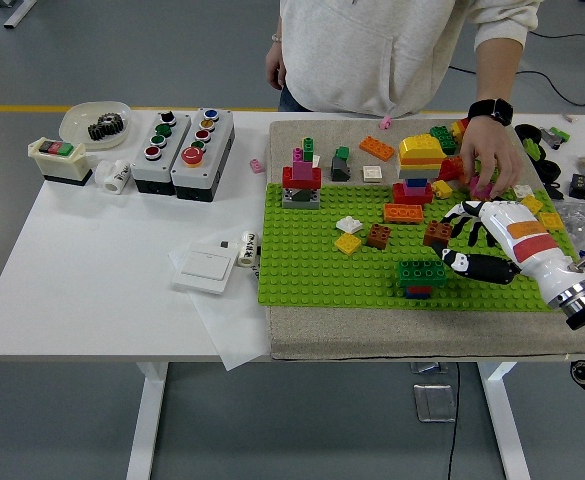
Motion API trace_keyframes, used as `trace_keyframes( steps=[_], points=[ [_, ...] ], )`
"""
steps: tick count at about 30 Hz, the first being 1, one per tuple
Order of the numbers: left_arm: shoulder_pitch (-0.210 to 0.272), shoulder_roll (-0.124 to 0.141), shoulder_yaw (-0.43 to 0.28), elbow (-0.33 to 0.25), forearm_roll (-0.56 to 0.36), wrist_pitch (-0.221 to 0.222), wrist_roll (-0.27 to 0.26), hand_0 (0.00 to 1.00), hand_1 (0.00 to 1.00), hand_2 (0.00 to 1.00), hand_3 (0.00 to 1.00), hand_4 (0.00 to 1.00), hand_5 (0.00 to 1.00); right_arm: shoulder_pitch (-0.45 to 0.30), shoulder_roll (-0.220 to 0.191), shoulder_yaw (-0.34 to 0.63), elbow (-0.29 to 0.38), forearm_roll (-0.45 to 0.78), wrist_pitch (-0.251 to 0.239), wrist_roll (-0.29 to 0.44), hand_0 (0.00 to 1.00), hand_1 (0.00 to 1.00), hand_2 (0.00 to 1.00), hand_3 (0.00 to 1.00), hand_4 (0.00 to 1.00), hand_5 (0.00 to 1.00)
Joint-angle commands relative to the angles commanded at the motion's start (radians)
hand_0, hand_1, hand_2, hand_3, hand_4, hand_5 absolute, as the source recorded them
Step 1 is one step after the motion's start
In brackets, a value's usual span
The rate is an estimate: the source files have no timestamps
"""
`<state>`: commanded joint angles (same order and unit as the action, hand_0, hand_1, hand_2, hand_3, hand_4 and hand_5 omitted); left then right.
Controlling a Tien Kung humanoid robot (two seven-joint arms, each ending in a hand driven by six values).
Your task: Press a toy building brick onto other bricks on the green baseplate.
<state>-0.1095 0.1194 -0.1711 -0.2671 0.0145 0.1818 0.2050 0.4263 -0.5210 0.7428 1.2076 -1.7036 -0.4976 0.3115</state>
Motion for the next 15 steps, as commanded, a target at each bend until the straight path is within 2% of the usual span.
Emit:
trace_keyframes(
  steps=[15],
  points=[
    [-0.001, -0.001, -0.003, -0.001, 0.006, -0.001, 0.003, 0.49, 0.598, 0.755, 0.787, 0.828, 0.832, -0.024, 0.034, -0.015, -0.069, -0.04, -0.053, 0.083, 0.217, 0.318, 0.427, 0.492, 0.611, 0.523]
  ],
)
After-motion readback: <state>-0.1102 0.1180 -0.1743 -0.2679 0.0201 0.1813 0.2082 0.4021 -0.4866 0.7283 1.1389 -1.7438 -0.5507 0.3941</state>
